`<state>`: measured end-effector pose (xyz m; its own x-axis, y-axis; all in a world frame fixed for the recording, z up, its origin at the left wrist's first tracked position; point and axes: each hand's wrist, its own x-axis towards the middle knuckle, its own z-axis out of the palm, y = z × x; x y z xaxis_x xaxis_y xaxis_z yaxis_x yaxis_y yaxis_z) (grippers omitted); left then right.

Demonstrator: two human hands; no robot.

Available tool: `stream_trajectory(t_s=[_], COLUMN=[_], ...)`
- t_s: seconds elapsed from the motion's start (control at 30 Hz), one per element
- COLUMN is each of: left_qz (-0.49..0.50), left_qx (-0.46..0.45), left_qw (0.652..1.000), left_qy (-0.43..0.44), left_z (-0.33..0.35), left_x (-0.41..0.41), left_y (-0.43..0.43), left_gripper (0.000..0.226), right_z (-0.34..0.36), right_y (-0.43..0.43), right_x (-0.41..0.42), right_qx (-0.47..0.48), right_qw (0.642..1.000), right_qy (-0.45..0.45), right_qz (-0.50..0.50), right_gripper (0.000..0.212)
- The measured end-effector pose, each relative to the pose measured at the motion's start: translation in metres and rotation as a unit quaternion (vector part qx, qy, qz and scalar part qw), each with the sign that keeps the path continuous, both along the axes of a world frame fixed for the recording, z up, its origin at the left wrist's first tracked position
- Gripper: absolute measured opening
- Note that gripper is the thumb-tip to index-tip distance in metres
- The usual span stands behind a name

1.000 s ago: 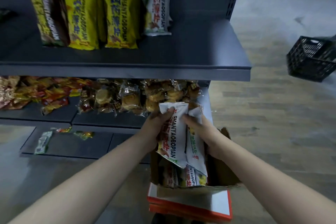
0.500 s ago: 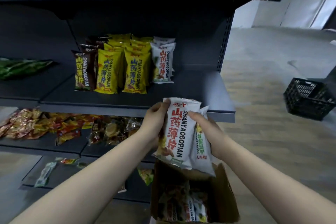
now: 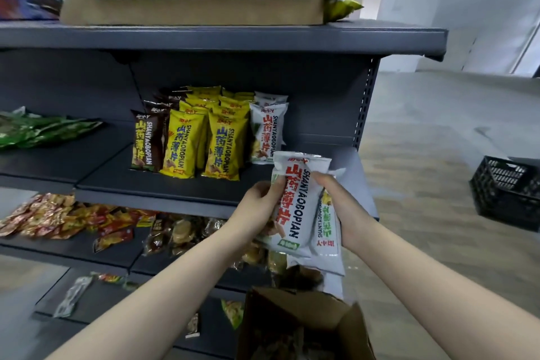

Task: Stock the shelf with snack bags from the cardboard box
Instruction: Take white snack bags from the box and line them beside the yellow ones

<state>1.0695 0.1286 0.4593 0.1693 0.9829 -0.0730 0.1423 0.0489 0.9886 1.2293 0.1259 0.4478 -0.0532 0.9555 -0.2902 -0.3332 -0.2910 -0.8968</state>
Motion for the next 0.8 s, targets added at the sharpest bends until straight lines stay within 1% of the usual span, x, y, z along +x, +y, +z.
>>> stream_trajectory(t_s=[0.1,0.23,0.3,0.37,0.4,0.47,0.53,0.57,0.6,0.7,0.73,0.8], left_qz=[0.005,0.026,0.037,0.035,0.031,0.014,-0.014,-0.029,-0.041,-0.059,-0.058,-0.044], left_qx=[0.022,0.066,0.09,0.093,0.094,0.11,0.139,0.154,0.169,0.2,0.208,0.221], left_qw=[1.0,0.996,0.994,0.995,0.995,0.994,0.99,0.988,0.985,0.969,0.964,0.958], left_qy=[0.021,0.056,0.048,0.025,0.018,0.008,-0.012,-0.012,0.011,0.132,0.155,0.178], left_z=[0.011,0.019,0.017,0.015,0.012,0.006,0.001,0.0,-0.002,-0.008,-0.01,-0.015], left_x=[-0.004,-0.009,-0.012,-0.014,-0.016,-0.019,-0.021,-0.021,-0.022,-0.02,-0.019,-0.017], left_y=[0.018,0.053,0.067,0.081,0.09,0.105,0.117,0.121,0.128,0.143,0.148,0.157], left_gripper=[0.036,0.043,0.038,0.034,0.033,0.036,0.051,0.061,0.072,0.104,0.112,0.115], right_z=[0.014,0.032,0.035,0.036,0.035,0.033,0.032,0.032,0.032,0.035,0.035,0.034], right_y=[0.022,0.05,0.063,0.075,0.082,0.097,0.111,0.116,0.123,0.138,0.143,0.155], right_x=[-0.009,-0.024,-0.032,-0.04,-0.042,-0.046,-0.048,-0.048,-0.049,-0.051,-0.051,-0.053], right_qx=[0.032,0.081,0.115,0.141,0.146,0.141,0.127,0.128,0.134,0.161,0.162,0.158], right_qw=[0.999,0.994,0.989,0.981,0.977,0.973,0.967,0.963,0.96,0.952,0.949,0.941], right_qy=[-0.026,-0.066,-0.095,-0.135,-0.15,-0.172,-0.197,-0.206,-0.211,-0.22,-0.23,-0.258], right_qz=[-0.022,-0.027,-0.02,-0.023,-0.033,-0.066,-0.101,-0.113,-0.124,-0.139,-0.142,-0.155], right_gripper=[0.048,0.036,0.03,0.023,0.022,0.026,0.029,0.027,0.024,0.013,0.011,0.012])
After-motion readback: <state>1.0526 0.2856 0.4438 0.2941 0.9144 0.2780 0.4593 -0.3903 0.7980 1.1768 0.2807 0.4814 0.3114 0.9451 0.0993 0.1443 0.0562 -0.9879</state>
